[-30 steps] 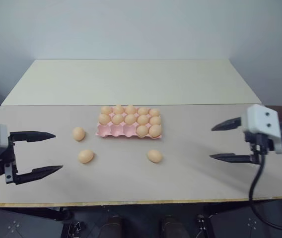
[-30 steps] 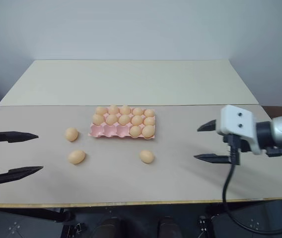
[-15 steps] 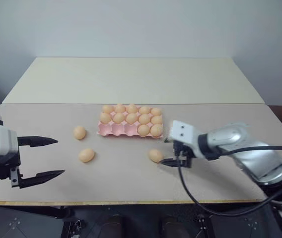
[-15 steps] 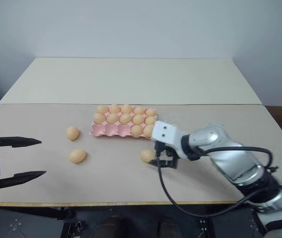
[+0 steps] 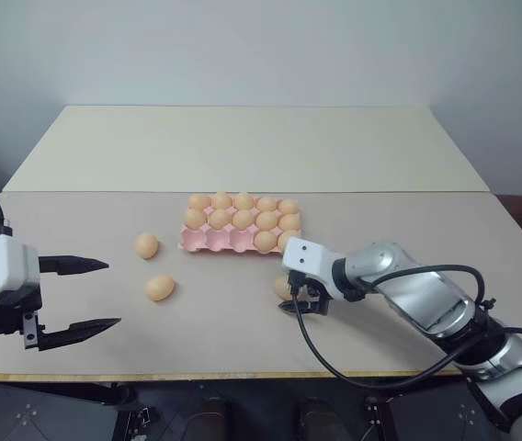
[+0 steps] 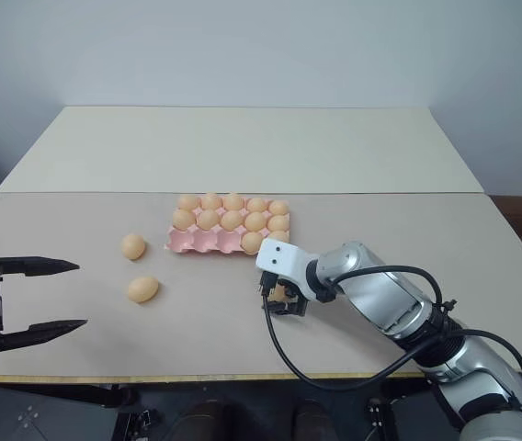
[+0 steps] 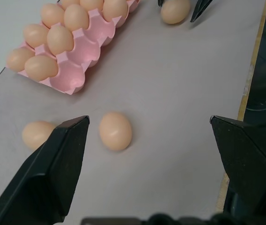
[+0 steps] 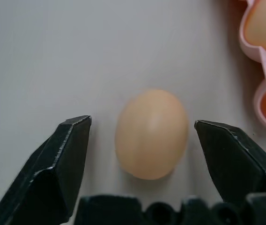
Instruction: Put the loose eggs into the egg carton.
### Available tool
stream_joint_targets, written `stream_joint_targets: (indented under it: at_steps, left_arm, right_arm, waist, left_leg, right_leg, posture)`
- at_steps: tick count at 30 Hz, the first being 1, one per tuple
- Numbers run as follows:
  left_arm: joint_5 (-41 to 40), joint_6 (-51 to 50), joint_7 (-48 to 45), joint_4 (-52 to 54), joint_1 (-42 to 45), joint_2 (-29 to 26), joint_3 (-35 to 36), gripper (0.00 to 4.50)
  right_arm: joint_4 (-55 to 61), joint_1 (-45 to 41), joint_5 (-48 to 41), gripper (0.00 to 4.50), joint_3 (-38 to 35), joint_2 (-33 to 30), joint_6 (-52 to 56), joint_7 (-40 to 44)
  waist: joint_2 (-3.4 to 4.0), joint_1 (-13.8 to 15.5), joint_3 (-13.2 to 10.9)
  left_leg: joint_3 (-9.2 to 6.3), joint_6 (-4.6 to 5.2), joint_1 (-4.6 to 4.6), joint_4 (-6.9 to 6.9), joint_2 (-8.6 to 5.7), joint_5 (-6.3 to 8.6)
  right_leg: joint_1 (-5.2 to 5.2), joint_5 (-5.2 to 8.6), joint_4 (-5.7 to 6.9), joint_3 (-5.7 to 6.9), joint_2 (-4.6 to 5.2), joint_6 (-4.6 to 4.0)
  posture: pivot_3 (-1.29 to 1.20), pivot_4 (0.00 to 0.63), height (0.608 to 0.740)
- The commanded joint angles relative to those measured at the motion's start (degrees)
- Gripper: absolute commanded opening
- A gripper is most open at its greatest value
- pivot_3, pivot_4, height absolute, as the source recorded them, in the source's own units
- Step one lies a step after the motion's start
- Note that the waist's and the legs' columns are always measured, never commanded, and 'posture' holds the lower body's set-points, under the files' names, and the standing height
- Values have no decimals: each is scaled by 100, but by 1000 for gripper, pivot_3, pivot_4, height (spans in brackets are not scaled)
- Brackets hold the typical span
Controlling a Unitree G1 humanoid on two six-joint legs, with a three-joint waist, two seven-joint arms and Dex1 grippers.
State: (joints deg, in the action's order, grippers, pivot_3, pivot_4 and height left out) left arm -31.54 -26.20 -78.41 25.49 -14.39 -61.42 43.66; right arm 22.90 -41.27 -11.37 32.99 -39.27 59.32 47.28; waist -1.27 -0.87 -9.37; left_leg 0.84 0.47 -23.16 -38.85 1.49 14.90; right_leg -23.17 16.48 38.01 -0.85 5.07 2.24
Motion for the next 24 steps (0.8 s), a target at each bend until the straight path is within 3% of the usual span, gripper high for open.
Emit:
stream_joint_targets:
  at_steps: [1,4,10,18,24]
  left_arm:
    - [39,96,-38,57,-29,-67,176,4500]
    - [42,91,-36,61,-48,-63,187,4500]
    - [67,92,-25,50,-97,-38,202,4500]
    - [133,62,-32,33,-269,-8,252,4500]
    - [238,91,-123,43,-546,41,456,4500]
  right_arm:
    - [90,-66,106,2790,-52,23,-120,-10]
    - [69,-70,166,1823,-91,-2,-153,-18]
    - [144,-213,-13,1823,-554,189,-352,41]
    - [-1327,-847,443,1823,-1045,1814,-1612,-1066]
    - [-2252,-960,756,1823,-1095,2548,-2243,-1515]
  waist:
    - [0,0,0]
    - [0,0,0]
    - [0,0,0]
    - [-1,-99,1]
    - [-1,-127,1]
  left_leg:
    - [0,0,0,0,0,0]
    - [0,0,0,0,0,0]
    - [0,0,0,0,0,0]
    - [0,-7,7,4,19,-4]
    - [2,-13,0,5,21,-7]
  right_leg:
    - [0,0,0,0,0,0]
    - [1,0,0,0,0,0]
    - [0,0,0,0,0,0]
    - [-2,-5,4,-2,-29,-9]
    - [-7,-8,3,-2,-30,-14]
  posture:
    - [0,150,740]
    - [0,150,740]
    - [0,150,740]
    - [0,150,740]
    - [0,150,740]
